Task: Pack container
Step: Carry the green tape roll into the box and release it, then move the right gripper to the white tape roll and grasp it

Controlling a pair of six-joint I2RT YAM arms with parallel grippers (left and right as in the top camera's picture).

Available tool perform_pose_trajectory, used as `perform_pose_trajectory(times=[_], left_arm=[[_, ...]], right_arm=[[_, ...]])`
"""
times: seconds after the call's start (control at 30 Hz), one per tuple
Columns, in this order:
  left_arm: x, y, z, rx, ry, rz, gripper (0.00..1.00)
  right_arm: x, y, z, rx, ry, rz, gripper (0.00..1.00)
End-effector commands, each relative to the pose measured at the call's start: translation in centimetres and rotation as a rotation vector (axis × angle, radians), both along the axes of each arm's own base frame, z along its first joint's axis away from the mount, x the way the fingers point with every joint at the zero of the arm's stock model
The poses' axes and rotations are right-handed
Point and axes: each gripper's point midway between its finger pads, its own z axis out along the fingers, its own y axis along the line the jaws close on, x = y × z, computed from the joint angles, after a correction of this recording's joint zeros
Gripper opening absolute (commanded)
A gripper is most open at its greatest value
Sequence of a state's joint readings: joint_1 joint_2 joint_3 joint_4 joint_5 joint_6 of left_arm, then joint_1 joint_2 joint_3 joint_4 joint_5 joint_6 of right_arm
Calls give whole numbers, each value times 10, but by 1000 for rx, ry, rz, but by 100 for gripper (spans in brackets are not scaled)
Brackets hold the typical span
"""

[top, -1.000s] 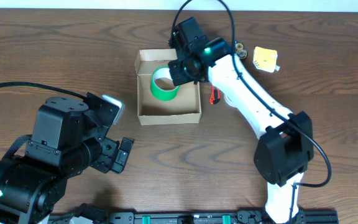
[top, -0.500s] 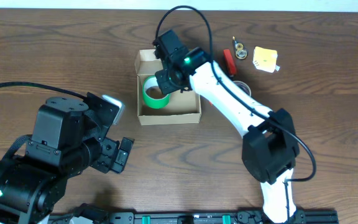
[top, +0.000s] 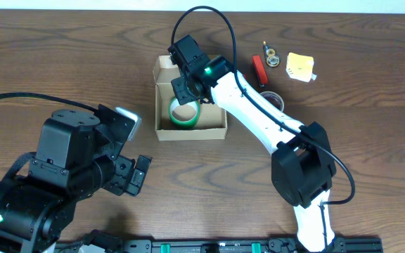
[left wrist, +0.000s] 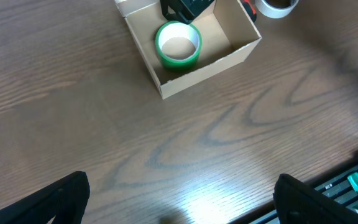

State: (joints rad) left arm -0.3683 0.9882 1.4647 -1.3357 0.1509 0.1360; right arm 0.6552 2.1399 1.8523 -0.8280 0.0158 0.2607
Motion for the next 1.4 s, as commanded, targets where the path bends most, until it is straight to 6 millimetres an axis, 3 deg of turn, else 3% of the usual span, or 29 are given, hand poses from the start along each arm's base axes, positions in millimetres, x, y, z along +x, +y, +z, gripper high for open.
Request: perform_pose_trajectory(times=[0.0, 0.2, 0.33, 0.43, 0.6, 0.73, 1.0, 1.37], left_arm=[[-1, 0, 1, 7, -5, -13, 95], [-1, 0, 1, 7, -5, -12, 96], [-1, 0, 1, 7, -5, -12, 95], [-1, 0, 1, 7, -5, -12, 95], [-1, 0, 1, 7, -5, -12, 95], [-1, 0, 1, 7, -5, -12, 96], [-1, 0, 1, 7, -5, -12, 95], [-1, 0, 1, 7, -5, -12, 95]], right_arm=[[-8, 15, 13, 57, 13, 31, 49], [-9, -5, 68, 60, -56, 59, 47], [4, -53, 103, 6, -134, 14, 53], [13, -92, 109, -27, -127, -27, 54], [21, -159, 78, -86, -18, -157, 55], [22, -192, 40, -108, 40, -223, 58], [5, -209, -26, -126, 110, -245, 58], [-9, -220, -68, -171, 123, -251, 47]])
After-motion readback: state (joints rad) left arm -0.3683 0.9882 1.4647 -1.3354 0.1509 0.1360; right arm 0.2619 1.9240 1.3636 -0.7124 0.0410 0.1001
